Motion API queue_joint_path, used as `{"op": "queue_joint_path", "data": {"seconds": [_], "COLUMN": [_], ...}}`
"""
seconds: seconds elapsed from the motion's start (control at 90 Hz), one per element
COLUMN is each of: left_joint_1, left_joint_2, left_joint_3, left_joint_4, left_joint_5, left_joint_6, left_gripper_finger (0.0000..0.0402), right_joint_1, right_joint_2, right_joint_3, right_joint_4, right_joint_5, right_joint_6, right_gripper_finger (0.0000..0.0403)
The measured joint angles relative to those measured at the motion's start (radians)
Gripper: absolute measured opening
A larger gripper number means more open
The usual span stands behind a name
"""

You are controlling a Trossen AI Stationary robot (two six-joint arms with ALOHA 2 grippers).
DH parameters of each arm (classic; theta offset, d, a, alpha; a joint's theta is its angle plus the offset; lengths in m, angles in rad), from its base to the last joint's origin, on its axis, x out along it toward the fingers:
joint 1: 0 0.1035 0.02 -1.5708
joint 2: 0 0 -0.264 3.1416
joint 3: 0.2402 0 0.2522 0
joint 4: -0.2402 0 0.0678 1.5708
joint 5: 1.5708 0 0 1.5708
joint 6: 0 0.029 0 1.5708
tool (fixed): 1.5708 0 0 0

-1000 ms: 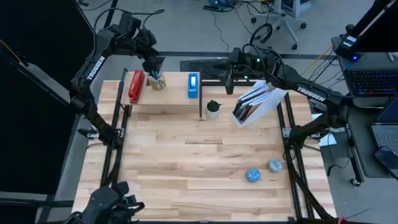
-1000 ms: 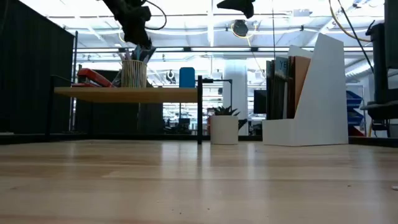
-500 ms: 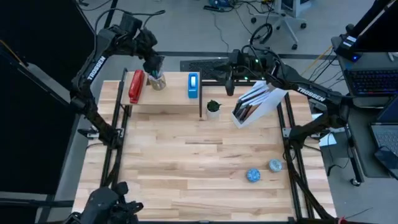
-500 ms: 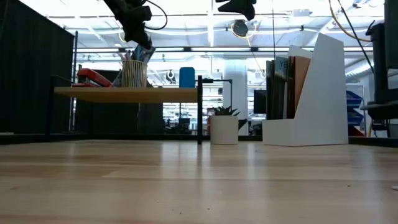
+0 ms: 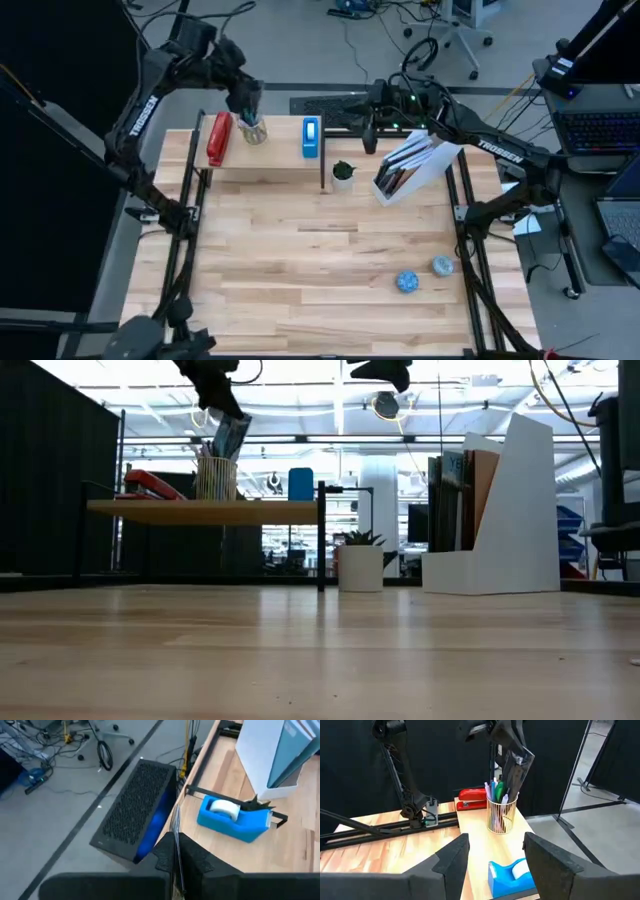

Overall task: Stock shelves
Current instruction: Put the pack of pens into the gold pen holder on the shelf

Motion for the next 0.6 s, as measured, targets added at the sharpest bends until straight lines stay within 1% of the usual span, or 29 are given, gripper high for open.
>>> {"op": "queue_joint_path", "data": {"seconds": [0.1,0.233,0.444,0.6], "left_joint_1": [0.000,0.000,0.002,0.007], "left_joint_2": [0.000,-0.001,-0.001,-0.033], "left_joint_3": [0.000,-0.025,-0.056,-0.146], "left_joint_4": [0.010,0.130,0.138,0.146], "left_joint_5": [0.014,0.111,0.086,0.080], "left_joint_6": [0.000,-0.043,-0.049,-0.045], "left_gripper_finger": [0.0000,0.0000,0.0000,0.0000], "right_joint_1": [0.000,0.000,0.000,-0.001], "right_joint_2": [0.000,0.000,0.000,0.000], "right_joint_3": [0.000,0.000,0.000,0.000], "right_joint_4": [0.000,0.000,0.000,0.001], "right_joint_5": [0.000,0.000,0.000,0.001], "right_joint_6": [-0.002,-0.002,-0.001,-0.002], "right_gripper_finger": [0.0176,0.0176,0.0176,0.0176]}}
